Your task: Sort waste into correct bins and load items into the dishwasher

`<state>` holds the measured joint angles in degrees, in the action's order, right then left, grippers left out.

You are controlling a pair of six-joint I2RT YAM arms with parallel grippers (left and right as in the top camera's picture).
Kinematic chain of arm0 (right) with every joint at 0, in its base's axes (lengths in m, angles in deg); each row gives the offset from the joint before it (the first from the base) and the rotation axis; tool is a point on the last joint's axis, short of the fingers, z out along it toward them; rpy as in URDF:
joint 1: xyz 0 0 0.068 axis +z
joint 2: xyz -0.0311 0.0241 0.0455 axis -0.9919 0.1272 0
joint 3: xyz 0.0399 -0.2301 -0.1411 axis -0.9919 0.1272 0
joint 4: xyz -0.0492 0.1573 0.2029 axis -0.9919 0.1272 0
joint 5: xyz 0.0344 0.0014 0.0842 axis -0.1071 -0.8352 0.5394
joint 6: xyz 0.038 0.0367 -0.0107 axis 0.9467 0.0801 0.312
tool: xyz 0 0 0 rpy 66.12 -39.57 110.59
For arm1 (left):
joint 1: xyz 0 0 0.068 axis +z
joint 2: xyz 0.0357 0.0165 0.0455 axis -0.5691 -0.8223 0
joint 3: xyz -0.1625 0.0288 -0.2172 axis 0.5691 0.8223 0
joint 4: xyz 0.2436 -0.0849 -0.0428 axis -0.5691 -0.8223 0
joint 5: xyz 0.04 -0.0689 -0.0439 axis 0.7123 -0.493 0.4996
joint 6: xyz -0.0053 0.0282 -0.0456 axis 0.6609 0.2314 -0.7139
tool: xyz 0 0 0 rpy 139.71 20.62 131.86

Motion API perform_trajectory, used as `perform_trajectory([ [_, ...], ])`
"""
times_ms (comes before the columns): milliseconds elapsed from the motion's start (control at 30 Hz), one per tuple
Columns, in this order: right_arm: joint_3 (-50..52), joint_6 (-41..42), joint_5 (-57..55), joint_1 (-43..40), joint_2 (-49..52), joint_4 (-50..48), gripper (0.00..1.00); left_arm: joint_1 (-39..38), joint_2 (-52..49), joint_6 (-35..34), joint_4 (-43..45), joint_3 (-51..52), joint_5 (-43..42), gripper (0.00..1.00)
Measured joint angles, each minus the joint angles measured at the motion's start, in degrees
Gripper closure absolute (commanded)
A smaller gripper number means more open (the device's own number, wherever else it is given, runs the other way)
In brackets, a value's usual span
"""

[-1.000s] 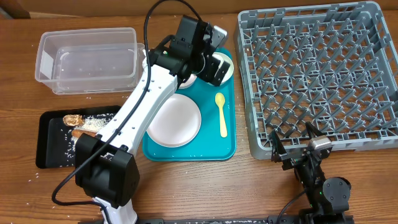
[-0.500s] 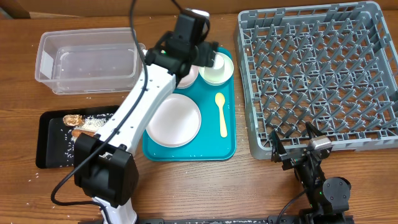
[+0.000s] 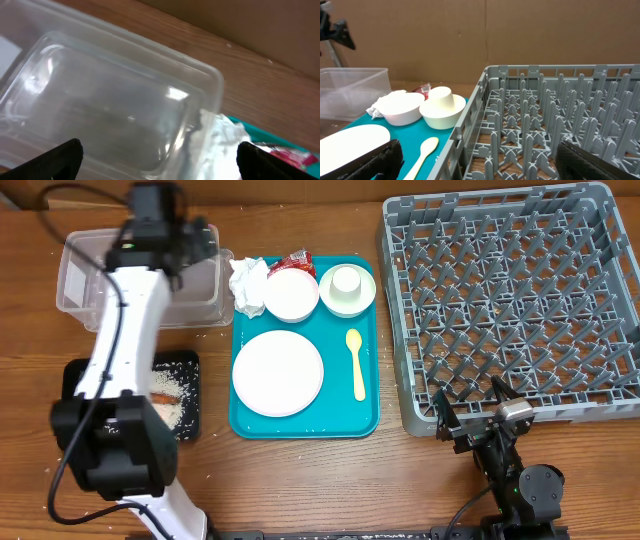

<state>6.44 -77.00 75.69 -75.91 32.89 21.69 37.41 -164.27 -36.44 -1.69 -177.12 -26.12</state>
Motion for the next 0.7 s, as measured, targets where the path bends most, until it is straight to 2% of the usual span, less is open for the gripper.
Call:
perform_trajectory([
  [300,0.0,-0.2,-1.8,0.0,0.0,-1.4,0.0,6.0,0.0,-1.0,-4.2,0.0,-3.4,0.0],
  [467,0.0,0.8,0.2,0.0,0.0,-10.3,0.0,6.3,0.0,-1.1,-5.1,0.0,-3.8,0.0],
  [600,0.0,1.9,3.8,0.0,0.0,-13.8,0.0,6.3,0.0,-1.1,-5.1,0.0,-3.9,0.0],
  [700,0.0,3.4,6.2,0.0,0.0,-21.9,0.0,6.3,0.0,-1.1,-5.2,0.0,-3.9,0.0],
])
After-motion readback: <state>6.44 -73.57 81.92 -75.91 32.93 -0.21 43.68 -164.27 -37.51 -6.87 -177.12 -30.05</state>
